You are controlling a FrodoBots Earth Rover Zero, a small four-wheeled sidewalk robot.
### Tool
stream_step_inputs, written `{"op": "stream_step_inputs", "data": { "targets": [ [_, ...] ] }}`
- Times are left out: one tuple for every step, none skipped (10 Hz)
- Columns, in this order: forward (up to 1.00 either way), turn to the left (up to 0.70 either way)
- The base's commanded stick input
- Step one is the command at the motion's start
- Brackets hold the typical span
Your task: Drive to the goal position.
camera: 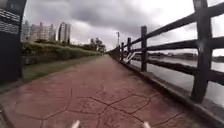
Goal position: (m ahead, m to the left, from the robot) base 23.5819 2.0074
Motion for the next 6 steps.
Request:
{"op": "stream_step_inputs", "data": {
  "targets": [
    [0.50,0.00],
    [0.50,0.00],
    [0.50,0.00],
    [0.50,0.00],
    [0.50,0.00],
    [0.50,0.00]
  ]
}}
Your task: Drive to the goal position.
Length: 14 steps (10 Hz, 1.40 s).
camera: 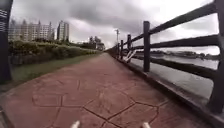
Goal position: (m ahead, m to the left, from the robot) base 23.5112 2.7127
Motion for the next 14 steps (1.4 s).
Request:
{"op": "stream_step_inputs", "data": {
  "targets": [
    [0.50,0.00],
    [0.50,0.00],
    [0.50,0.00],
    [0.50,0.05],
    [0.50,0.46],
    [0.50,0.50],
    [0.50,0.50],
    [0.50,0.50],
    [0.50,0.18],
    [0.50,0.00],
    [0.50,0.00],
    [0.50,0.00],
    [0.50,0.00],
    [0.50,0.00]
  ]
}}
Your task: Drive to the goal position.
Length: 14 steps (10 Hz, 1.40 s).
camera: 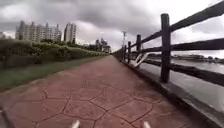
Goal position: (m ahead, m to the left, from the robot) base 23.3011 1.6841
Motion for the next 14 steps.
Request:
{"op": "stream_step_inputs", "data": {
  "targets": [
    [0.50,0.00],
    [0.50,0.00],
    [0.50,0.00],
    [0.50,0.00],
    [0.50,0.00],
    [0.50,0.10],
    [0.50,0.03],
    [0.50,0.00],
    [0.50,0.00],
    [0.50,0.02],
    [0.50,0.04],
    [0.50,0.03],
    [0.50,0.02],
    [0.50,0.02]
  ]
}}
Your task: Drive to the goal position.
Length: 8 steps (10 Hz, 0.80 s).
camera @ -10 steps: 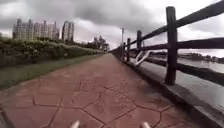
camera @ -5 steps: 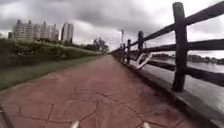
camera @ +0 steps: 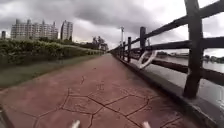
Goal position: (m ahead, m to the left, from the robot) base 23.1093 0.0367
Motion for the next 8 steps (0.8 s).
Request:
{"op": "stream_step_inputs", "data": {
  "targets": [
    [0.50,0.02],
    [0.50,0.00],
    [0.50,0.00],
    [0.50,0.00],
    [0.50,0.00],
    [0.50,0.00],
    [0.50,0.00],
    [0.50,0.00]
  ]
}}
